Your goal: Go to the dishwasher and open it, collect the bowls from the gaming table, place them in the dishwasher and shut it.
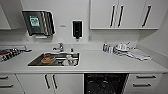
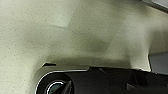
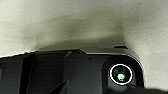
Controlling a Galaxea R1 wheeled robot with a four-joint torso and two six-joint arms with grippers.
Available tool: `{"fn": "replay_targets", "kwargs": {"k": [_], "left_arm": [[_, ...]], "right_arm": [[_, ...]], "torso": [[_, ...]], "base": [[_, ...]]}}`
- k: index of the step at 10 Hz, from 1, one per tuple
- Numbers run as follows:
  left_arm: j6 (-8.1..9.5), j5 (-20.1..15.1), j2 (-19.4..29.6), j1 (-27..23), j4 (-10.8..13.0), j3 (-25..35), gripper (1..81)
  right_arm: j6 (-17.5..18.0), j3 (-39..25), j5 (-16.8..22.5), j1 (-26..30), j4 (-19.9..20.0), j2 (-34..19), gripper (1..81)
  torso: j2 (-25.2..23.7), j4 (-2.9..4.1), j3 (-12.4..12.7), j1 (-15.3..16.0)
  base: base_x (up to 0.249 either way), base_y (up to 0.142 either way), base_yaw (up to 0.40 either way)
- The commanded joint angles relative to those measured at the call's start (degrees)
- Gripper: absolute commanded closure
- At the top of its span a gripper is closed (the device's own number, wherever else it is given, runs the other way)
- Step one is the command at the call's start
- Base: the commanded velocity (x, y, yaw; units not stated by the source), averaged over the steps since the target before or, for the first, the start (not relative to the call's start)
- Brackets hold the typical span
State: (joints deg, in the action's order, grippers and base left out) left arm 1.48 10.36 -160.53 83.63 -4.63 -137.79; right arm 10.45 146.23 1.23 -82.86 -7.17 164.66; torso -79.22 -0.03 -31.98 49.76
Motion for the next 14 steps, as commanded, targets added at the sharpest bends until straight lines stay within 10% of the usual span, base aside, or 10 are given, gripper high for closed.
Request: {"fn": "replay_targets", "kwargs": {"k": [1,6,14], "left_arm": [[-0.33,-2.5,0.8,-2.8,0.5,0.3,1.0],[-0.33,-2.5,0.8,-2.9,0.5,0.3,1.0],[-0.33,-2.5,0.8,-2.9,0.5,0.3,1.0]], "right_arm": [[-0.3,1.2,2.6,2.6,-1.0,1.0,1.0],[-0.3,1.5,2.6,2.6,-1.0,1.8,1.0],[-0.3,1.5,2.6,2.7,-1.2,1.9,1.0]], "torso": [[5.5,0.00,0.0,-3.5],[16.0,0.00,0.0,-10.3],[31.6,0.00,15.5,-20.3]], "base": [[0.000,0.000,0.000],[0.000,0.000,0.000],[0.000,0.000,0.000]]}}
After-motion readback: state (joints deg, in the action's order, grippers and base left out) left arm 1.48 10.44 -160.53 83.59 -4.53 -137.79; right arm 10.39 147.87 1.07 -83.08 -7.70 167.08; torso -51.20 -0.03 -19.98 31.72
